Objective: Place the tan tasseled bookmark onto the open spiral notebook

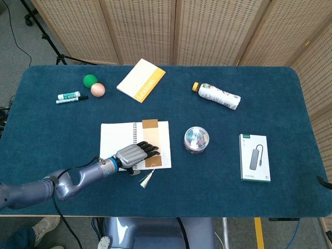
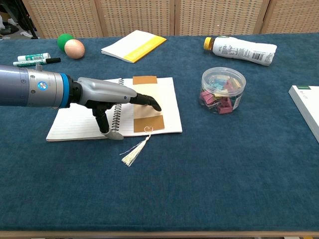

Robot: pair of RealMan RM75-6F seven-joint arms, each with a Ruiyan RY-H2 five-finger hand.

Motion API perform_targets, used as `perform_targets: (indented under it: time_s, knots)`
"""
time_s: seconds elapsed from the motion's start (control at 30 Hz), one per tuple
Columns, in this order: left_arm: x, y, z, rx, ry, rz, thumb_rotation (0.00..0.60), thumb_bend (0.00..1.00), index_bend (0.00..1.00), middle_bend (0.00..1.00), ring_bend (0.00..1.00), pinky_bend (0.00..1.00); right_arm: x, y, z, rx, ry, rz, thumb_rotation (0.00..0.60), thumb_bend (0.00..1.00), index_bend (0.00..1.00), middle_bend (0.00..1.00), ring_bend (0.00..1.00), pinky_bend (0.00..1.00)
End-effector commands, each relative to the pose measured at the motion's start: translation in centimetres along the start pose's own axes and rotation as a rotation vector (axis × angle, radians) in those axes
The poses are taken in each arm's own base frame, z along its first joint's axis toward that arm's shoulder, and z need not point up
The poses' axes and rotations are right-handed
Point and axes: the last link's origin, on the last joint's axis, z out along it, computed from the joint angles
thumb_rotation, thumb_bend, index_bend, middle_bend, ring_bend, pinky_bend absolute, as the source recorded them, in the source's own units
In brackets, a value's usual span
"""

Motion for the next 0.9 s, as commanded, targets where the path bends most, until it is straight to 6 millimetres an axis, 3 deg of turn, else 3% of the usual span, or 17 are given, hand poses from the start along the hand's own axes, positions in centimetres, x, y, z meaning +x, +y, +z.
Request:
perform_targets:
  time_s: [0.03,0.9]
  knots:
    - [-0.1,0.2,-0.2,-0.004,-0.006,-0.011,0.600,0.32,0.09,0.00,0.00,0.00,0.0,0.0,0.0,0.001,0.000,0.000,0.600,0.00,0.00,0.00,0.00,0.00]
    - [-0.6,0.3,-1.4,-0.003,-0.032,0.005,0.600,0.33,0.10,0.00,0.00,0.00,0.2,0.0,-0.2,0.006,0.000,0.010,0.600,0.00,0.00,0.00,0.00,0.00]
